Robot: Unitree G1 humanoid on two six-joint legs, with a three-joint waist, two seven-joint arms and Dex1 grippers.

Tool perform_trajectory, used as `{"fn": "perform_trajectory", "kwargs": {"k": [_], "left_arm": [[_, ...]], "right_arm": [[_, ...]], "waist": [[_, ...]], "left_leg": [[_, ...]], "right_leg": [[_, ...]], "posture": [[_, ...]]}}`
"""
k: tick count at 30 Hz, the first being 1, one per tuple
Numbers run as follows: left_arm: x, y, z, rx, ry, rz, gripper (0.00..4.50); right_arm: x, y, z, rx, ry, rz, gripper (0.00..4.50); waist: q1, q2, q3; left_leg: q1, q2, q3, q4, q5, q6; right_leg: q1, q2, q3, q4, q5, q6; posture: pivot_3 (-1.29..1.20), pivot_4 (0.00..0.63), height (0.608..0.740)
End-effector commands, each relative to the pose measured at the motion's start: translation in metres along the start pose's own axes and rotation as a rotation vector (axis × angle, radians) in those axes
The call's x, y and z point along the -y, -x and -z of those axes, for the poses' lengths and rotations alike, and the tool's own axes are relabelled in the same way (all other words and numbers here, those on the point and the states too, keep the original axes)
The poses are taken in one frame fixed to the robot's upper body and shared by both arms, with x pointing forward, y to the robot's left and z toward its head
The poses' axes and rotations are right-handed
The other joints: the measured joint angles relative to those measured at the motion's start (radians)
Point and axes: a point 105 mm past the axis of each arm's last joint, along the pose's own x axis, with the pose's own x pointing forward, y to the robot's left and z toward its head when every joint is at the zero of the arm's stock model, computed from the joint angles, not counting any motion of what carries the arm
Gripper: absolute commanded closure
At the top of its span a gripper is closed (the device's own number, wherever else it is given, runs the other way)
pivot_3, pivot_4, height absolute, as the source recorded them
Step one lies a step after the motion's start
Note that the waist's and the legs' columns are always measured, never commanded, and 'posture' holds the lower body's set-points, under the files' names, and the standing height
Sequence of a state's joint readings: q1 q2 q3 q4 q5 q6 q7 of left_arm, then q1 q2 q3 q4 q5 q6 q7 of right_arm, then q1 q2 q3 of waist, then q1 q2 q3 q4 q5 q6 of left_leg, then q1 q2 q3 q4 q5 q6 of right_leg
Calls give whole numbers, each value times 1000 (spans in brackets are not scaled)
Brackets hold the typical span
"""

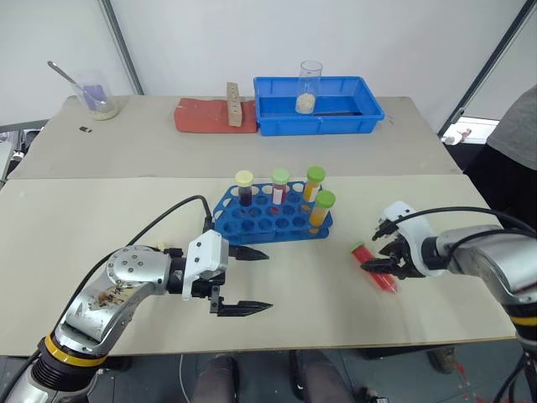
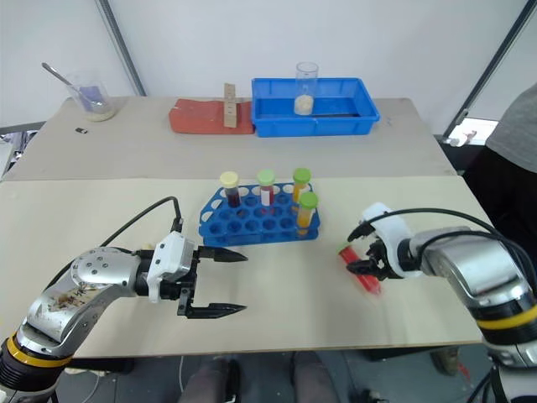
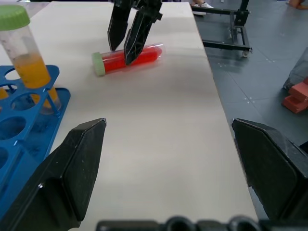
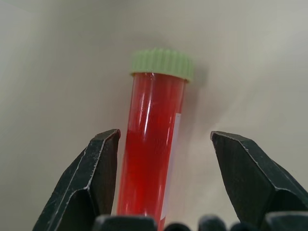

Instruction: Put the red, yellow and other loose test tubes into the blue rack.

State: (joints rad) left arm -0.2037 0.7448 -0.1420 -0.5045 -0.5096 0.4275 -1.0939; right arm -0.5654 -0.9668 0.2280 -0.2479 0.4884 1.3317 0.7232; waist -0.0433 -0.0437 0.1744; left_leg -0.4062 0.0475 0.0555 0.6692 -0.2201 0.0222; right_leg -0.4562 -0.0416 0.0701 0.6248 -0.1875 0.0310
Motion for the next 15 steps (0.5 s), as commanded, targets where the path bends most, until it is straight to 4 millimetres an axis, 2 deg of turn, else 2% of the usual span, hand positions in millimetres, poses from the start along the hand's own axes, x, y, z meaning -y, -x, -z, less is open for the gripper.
{"fn": "perform_trajectory", "kwargs": {"k": [1,8,12,15], "left_arm": [[5,-5,-8,24,-45,9,0],[7,-13,-5,31,-46,14,0],[7,-15,-5,41,-42,15,0],[4,-9,-1,34,-17,7,0]], "right_arm": [[3,4,-1,-58,-4,-20,1369],[4,6,2,-178,-2,-68,3531],[4,9,-1,-177,1,-79,3548],[-2,17,-7,-140,41,-121,3548]], "waist": [[1,0,0],[3,0,0],[3,0,0],[3,0,0]], "left_leg": [[0,0,0,0,0,0],[0,0,0,0,0,0],[0,0,0,0,0,0],[0,0,0,0,0,0]], "right_leg": [[0,0,0,0,1,1],[0,0,0,0,1,2],[0,0,0,0,1,1],[-1,0,0,0,1,2]], "posture": [[0,150,740],[0,150,740],[0,150,740],[0,150,740]]}}
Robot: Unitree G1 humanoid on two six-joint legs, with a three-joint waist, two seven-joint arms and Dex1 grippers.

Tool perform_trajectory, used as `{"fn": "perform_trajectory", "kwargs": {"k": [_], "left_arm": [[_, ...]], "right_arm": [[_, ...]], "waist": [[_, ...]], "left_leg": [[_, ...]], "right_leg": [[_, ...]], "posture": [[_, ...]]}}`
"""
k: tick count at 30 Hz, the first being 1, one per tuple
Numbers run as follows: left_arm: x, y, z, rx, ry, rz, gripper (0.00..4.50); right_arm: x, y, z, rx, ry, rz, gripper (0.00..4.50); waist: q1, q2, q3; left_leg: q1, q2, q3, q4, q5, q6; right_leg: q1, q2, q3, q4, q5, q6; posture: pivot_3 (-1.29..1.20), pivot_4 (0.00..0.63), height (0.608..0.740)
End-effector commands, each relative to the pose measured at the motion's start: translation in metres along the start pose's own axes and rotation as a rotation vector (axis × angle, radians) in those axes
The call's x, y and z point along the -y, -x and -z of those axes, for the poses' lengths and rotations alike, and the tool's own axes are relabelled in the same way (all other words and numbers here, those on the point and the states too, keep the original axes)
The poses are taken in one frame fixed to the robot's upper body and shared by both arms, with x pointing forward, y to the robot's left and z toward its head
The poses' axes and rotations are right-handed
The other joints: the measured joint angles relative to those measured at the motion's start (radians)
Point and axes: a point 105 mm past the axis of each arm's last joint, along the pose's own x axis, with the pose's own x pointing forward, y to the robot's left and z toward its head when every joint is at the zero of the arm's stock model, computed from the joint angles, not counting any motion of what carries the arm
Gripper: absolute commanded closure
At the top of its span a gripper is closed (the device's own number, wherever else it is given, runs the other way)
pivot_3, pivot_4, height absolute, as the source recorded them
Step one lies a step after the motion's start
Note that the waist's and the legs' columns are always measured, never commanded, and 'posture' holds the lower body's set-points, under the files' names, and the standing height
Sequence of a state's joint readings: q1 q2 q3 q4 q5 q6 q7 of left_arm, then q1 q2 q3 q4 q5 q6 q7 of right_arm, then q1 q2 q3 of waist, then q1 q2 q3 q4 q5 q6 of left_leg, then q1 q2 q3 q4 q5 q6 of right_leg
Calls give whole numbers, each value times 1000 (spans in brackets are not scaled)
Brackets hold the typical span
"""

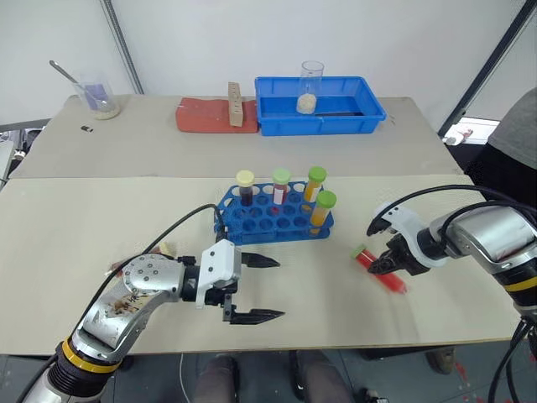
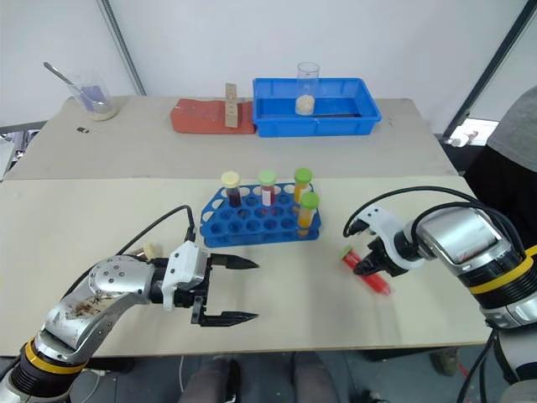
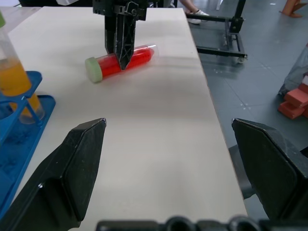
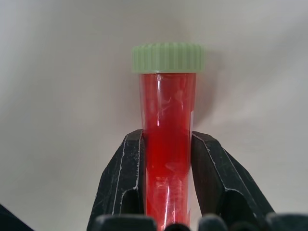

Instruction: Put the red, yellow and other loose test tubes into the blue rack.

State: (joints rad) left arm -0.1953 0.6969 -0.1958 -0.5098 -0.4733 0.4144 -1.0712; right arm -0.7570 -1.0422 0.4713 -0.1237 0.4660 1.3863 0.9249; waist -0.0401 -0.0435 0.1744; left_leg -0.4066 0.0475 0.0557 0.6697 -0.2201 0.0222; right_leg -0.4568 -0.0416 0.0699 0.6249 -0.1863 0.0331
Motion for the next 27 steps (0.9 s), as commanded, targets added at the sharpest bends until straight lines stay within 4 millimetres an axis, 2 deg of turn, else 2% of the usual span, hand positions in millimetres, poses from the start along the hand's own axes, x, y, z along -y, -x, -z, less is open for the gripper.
{"fn": "perform_trajectory", "kwargs": {"k": [1,7,9,11,13,17,21,27], "left_arm": [[-5,7,-2,8,-20,-14,0],[-25,27,-6,24,-14,-91,0],[-33,36,-7,16,-31,-136,0],[-39,43,-9,22,-36,-170,0],[-44,49,-10,23,-36,-203,0],[-50,59,-7,15,-27,-247,0],[-59,66,-11,52,-22,-297,0],[-65,69,-16,86,-20,-327,0]], "right_arm": [[-6,20,-10,57,63,-24,3548],[-50,46,-33,288,204,-191,3548],[-77,47,-48,525,262,-283,3548],[-94,50,-59,734,267,-329,3548],[-104,51,-74,943,272,-283,3548],[-114,44,-94,1167,269,-173,3548],[-110,41,-114,1363,237,-26,3548],[-100,21,-128,1466,182,115,3548]], "waist": [[0,0,0],[0,0,0],[3,-2,-1],[4,-3,-2],[5,-3,-2],[0,-2,-1],[-2,-2,-1],[-2,-2,-1]], "left_leg": [[0,0,0,0,0,0],[0,1,0,0,0,0],[0,1,-1,0,0,0],[0,2,-3,0,0,0],[0,2,-3,-1,0,0],[0,1,-2,1,0,0],[0,2,-1,2,0,0],[0,1,-1,1,0,0]], "right_leg": [[0,0,0,0,0,0],[-1,1,-1,1,0,1],[0,1,-1,1,1,1],[1,3,-2,1,1,1],[0,3,-1,2,1,2],[0,2,-1,2,2,3],[0,2,-1,2,2,2],[0,2,-1,2,2,1]], "posture": [[0,150,740],[0,150,740],[0,150,740],[0,150,740],[0,150,740],[0,150,740],[0,150,740],[0,150,740]]}}
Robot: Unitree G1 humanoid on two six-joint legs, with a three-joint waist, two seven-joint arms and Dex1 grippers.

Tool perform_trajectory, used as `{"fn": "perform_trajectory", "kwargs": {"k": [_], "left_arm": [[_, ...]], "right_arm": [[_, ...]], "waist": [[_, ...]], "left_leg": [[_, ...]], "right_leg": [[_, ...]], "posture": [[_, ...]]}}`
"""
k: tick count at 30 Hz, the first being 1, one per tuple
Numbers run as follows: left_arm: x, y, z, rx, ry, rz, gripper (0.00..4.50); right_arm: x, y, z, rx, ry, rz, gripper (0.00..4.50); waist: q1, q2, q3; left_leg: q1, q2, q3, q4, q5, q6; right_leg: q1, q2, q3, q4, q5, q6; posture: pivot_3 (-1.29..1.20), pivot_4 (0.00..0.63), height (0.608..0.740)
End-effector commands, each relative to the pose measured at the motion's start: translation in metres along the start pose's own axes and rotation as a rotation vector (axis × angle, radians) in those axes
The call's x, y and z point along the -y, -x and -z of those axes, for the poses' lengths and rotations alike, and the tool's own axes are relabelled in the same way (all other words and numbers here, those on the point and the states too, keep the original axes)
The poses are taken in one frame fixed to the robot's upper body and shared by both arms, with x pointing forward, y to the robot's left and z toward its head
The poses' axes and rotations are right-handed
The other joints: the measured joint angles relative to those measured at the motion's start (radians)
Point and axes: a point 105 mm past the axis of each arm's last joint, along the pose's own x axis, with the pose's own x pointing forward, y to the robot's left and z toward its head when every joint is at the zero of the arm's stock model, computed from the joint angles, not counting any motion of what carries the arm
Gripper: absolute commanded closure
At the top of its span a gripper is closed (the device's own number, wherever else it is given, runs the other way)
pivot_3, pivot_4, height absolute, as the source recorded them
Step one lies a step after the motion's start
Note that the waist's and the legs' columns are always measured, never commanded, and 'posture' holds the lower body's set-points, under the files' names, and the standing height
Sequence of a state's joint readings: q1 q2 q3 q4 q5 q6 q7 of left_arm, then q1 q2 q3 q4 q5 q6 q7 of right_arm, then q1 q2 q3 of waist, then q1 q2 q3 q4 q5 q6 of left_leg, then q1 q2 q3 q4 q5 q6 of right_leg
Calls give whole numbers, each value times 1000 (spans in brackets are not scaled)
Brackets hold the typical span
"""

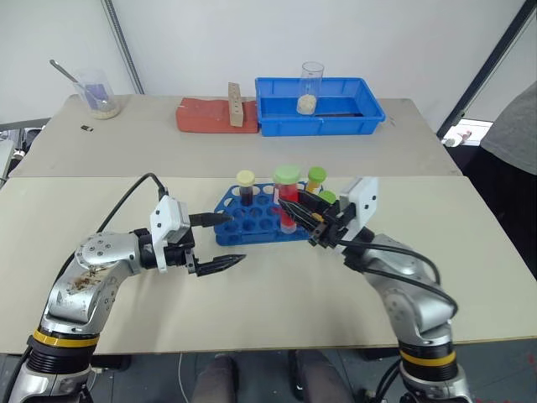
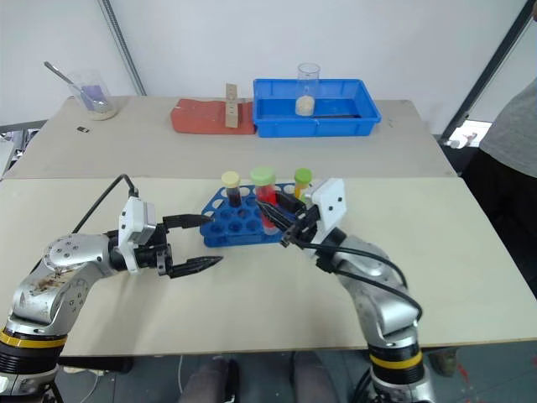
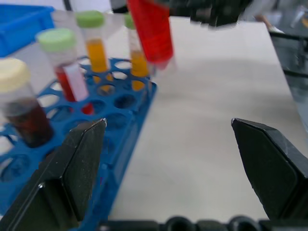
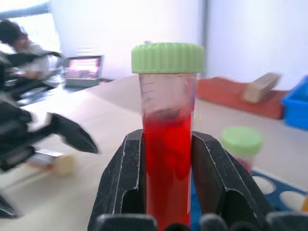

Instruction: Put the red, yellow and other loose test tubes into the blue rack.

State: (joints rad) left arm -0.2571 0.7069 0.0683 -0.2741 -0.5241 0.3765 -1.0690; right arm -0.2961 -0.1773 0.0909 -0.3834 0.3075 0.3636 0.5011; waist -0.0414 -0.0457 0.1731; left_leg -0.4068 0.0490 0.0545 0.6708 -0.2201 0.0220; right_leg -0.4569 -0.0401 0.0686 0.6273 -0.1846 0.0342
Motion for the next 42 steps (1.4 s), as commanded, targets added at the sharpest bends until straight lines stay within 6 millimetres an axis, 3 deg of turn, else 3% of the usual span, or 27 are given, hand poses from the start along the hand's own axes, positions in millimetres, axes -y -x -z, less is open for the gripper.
{"fn": "perform_trajectory", "kwargs": {"k": [1,8,20,32,42], "left_arm": [[-1,2,-12,41,-33,-2,0],[0,-3,-15,46,-22,9,0],[2,-5,-22,50,-15,24,0],[-1,-7,-28,57,-24,3,0],[1,-6,-27,49,-23,19,0]], "right_arm": [[5,-4,-3,80,62,64,3548],[0,-11,22,81,82,64,3548],[0,-16,37,106,97,156,3548],[6,-10,39,102,133,193,3548],[0,-15,40,117,129,208,3549]], "waist": [[-1,0,0],[-1,0,0],[-3,0,0],[-2,0,0],[-3,0,0]], "left_leg": [[0,0,0,0,0,0],[1,0,0,0,0,0],[1,0,0,-1,0,0],[1,0,0,-1,0,0],[1,0,-1,-1,0,0]], "right_leg": [[0,0,0,0,0,0],[0,0,0,0,0,-1],[0,0,0,1,0,-2],[0,0,0,1,0,-2],[0,0,0,1,0,-2]], "posture": [[0,150,740],[0,150,740],[0,150,740],[0,150,740],[0,150,740]]}}
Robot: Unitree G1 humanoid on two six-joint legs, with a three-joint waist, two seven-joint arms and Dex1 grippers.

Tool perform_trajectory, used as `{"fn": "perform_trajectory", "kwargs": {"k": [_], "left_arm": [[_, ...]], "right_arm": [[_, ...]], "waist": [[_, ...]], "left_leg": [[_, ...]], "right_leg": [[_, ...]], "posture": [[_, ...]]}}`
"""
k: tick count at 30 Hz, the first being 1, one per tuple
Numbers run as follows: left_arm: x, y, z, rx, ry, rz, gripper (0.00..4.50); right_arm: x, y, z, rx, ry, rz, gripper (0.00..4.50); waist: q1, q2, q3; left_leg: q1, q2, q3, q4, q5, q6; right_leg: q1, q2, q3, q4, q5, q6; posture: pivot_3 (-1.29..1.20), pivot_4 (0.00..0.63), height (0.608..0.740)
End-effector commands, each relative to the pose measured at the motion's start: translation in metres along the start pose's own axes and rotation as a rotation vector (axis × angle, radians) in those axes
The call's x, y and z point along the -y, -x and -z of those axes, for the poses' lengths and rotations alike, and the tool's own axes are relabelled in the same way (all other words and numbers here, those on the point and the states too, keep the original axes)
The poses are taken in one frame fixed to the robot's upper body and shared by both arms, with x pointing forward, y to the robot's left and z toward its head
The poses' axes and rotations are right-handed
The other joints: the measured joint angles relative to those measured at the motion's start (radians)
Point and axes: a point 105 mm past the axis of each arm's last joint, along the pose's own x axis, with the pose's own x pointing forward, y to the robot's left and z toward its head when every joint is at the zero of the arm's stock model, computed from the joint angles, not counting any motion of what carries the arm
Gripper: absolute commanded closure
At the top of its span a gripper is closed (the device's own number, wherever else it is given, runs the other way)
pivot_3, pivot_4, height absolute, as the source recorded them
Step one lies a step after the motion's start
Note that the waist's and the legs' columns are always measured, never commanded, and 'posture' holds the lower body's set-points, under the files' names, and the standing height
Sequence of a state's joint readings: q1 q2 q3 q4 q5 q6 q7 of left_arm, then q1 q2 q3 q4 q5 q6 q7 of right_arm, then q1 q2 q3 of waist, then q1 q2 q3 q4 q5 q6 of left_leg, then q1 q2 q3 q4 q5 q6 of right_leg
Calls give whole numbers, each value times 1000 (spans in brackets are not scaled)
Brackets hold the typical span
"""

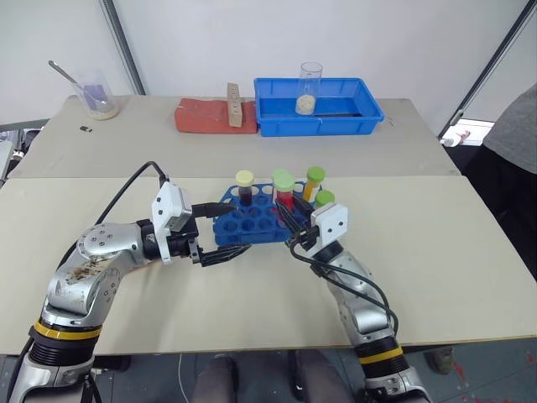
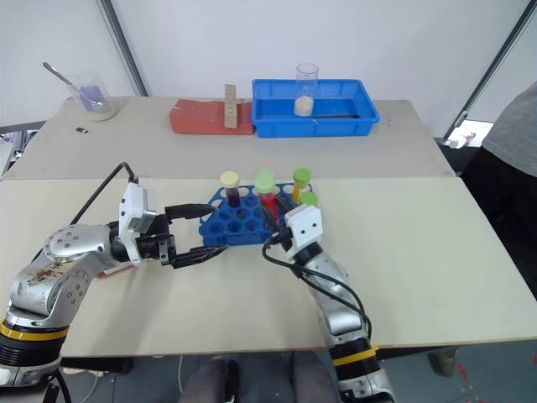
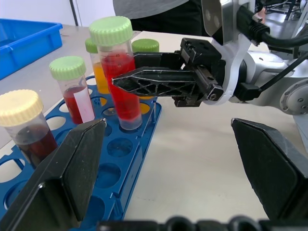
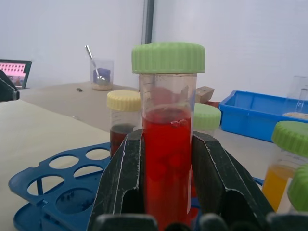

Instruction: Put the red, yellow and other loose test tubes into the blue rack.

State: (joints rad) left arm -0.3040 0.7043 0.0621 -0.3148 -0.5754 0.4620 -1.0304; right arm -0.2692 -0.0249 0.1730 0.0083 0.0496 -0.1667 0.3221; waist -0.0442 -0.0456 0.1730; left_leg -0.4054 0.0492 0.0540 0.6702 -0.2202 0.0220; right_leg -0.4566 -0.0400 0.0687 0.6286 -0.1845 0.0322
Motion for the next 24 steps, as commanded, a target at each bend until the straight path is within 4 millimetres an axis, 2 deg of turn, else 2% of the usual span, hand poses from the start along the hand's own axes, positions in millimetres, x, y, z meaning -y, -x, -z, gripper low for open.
{"fn": "perform_trajectory", "kwargs": {"k": [1,6,17,18,24], "left_arm": [[2,1,-12,21,-47,10,0],[3,1,-11,20,-43,10,0],[3,2,-2,-45,-44,11,0],[2,3,-1,-51,-44,9,0],[-2,12,5,-155,-49,-9,0]], "right_arm": [[-5,-2,-5,30,-11,-3,3549],[-9,-2,-4,29,-31,-4,3549],[-3,1,0,33,-97,27,3549],[-2,1,0,33,-99,27,2522],[-2,11,5,-37,-64,-49,508]], "waist": [[0,0,0],[0,0,0],[-1,0,0],[-1,0,0],[-1,0,0]], "left_leg": [[0,0,0,0,0,0],[0,0,0,0,0,0],[0,0,0,-1,0,0],[0,0,0,-1,0,0],[0,0,0,-1,0,0]], "right_leg": [[0,0,0,0,0,0],[0,0,0,0,0,0],[0,0,0,0,0,0],[0,0,0,0,0,0],[0,0,0,0,0,0]], "posture": [[0,150,740],[0,150,740],[0,150,740],[0,150,740],[0,150,740]]}}
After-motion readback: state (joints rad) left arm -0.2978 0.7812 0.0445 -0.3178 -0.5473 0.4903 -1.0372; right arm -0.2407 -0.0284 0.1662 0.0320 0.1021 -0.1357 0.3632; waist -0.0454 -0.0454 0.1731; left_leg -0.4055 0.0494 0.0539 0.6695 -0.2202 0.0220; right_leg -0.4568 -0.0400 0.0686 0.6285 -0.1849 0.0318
